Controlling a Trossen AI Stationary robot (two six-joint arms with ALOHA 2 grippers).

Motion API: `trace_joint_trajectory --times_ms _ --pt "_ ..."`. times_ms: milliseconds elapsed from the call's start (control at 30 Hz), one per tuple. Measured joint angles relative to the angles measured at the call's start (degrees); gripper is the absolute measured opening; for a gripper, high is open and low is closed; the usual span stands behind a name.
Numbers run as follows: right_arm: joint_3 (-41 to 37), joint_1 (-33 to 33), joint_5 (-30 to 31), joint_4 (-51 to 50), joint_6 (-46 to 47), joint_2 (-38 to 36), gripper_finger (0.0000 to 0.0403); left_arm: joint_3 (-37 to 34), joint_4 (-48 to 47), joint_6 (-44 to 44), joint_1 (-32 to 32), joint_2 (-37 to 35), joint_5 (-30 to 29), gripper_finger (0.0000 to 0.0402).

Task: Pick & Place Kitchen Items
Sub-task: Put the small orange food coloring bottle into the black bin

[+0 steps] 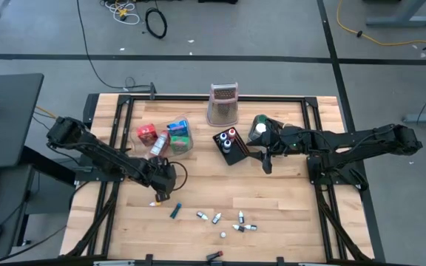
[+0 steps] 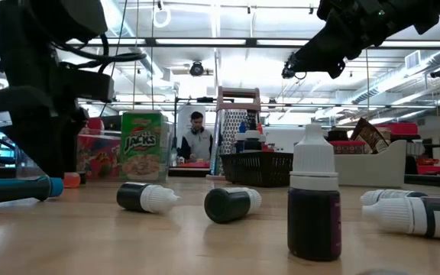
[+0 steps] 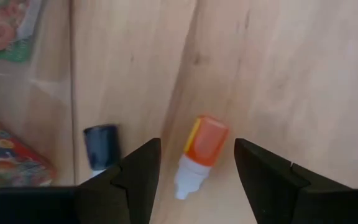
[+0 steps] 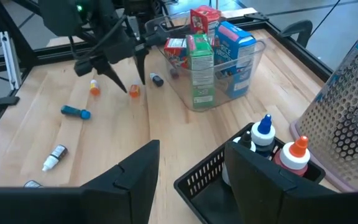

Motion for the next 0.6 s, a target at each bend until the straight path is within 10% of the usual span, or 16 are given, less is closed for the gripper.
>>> trace_joint_trajectory --times_ms 600 --pt "0.0 0.0 0.0 0.2 0.0 0.0 0.0194 -0.8 4.2 2.9 0.2 -0.1 0.9 0.0213"
